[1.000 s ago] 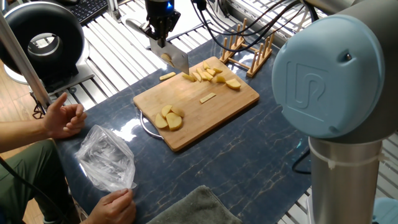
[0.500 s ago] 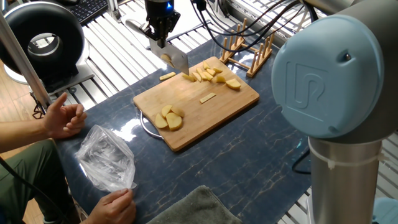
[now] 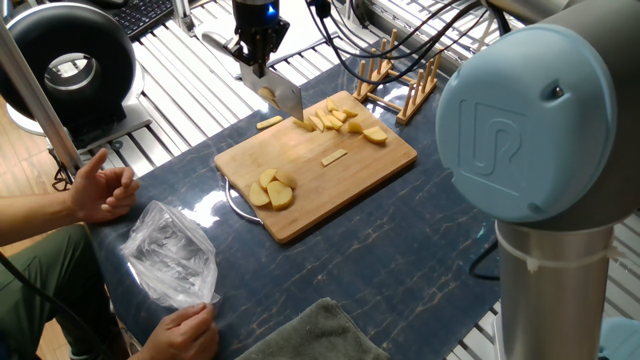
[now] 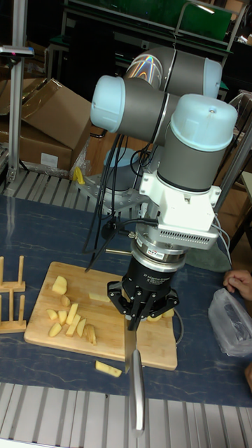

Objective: Chop the potatoes

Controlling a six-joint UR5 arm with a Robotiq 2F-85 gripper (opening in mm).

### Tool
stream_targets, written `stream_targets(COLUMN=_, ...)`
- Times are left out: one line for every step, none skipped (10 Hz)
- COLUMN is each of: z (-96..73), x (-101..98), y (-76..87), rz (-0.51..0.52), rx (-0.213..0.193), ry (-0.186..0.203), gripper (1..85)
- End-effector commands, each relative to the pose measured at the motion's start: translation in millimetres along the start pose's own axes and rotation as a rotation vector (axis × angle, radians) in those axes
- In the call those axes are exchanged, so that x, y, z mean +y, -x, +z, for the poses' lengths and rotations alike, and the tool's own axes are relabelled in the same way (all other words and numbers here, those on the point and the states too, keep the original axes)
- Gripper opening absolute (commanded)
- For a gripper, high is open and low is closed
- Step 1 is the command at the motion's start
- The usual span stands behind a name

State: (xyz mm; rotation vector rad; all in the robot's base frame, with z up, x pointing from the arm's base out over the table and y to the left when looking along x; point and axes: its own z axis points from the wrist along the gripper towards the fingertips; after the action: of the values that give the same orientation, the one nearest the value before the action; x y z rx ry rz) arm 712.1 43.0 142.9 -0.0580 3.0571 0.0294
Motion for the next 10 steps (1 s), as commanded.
stream_targets(z=-0.6, x=1.6, y=1.2, rz=0.006, rx=-0.004, ry=0.009, gripper=1.0)
stream_targets(z=-0.3, x=1.1, y=0.9, rz=0.004, rx=-0.002, ry=0.008, gripper=1.0)
stream_targets(z=-0.4, x=1.4, y=0.9, rz=0.004, rx=-0.002, ry=0.009, gripper=1.0)
stream_targets(z=-0.4, x=1.4, y=0.9, rz=0.004, rx=-0.002, ry=0.009, gripper=1.0)
stream_targets(z=0.3, x=1.4, y=1.3, rz=0.004, rx=-0.002, ry=0.009, gripper=1.0)
stream_targets(z=1.4, x=1.0, y=1.7, rz=0.006, rx=-0.002, ry=0.009, gripper=1.0)
stream_targets(z=1.8, x=0.4, y=1.9, rz=0.007, rx=-0.002, ry=0.008, gripper=1.0)
stream_targets(z=1.6, x=0.2, y=1.8, rz=0.007, rx=-0.002, ry=0.008, gripper=1.0)
stream_targets(z=1.5, x=0.3, y=2.3, rz=0.007, rx=-0.004, ry=0.009, gripper=1.0)
stream_targets(z=1.2, x=0.4, y=2.5, rz=0.007, rx=-0.005, ry=0.009, gripper=1.0)
